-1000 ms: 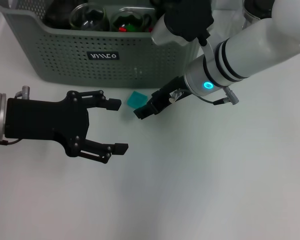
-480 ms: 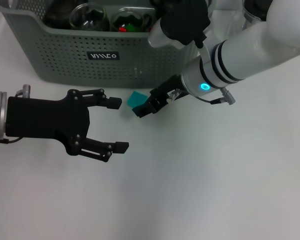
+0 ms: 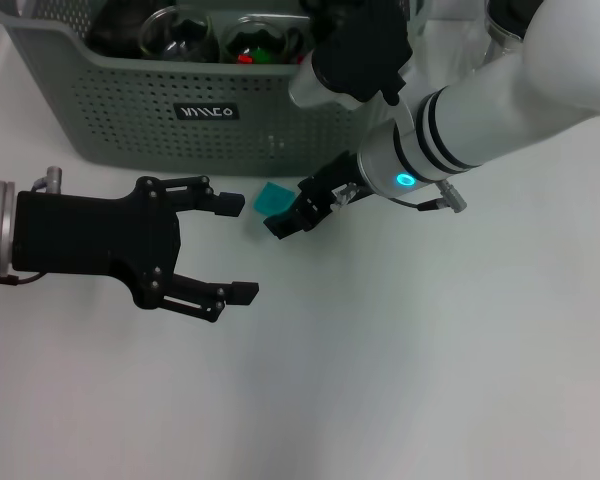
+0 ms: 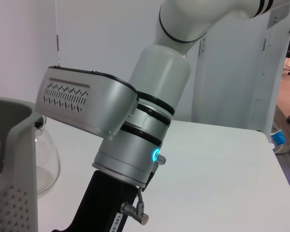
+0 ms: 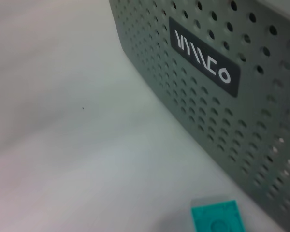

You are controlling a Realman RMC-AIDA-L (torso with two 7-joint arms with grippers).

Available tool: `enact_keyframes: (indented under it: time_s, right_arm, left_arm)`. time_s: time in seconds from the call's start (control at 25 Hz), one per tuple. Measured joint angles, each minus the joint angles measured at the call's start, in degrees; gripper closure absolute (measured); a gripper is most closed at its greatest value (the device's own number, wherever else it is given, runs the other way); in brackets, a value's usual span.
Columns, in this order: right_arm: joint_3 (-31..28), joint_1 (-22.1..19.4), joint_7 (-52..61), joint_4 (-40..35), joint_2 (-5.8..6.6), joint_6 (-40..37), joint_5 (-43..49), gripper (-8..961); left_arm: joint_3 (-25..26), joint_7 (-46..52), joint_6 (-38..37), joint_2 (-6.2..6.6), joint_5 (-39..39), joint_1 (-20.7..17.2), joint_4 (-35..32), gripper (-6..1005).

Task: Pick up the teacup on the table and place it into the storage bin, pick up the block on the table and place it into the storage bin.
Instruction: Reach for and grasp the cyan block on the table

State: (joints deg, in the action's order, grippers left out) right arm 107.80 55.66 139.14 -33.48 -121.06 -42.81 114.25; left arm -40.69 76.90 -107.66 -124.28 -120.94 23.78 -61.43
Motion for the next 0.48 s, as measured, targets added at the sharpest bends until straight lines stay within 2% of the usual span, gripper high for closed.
enact_keyframes:
  time_s: [0.48]
  right_arm:
    - [1.00,0.17,-0.01,-0.11,-0.30,0.74,0.00,248]
  left_arm:
    - [0.00,-0.21,-0.01,0.09,0.00,0.17,0.52,47]
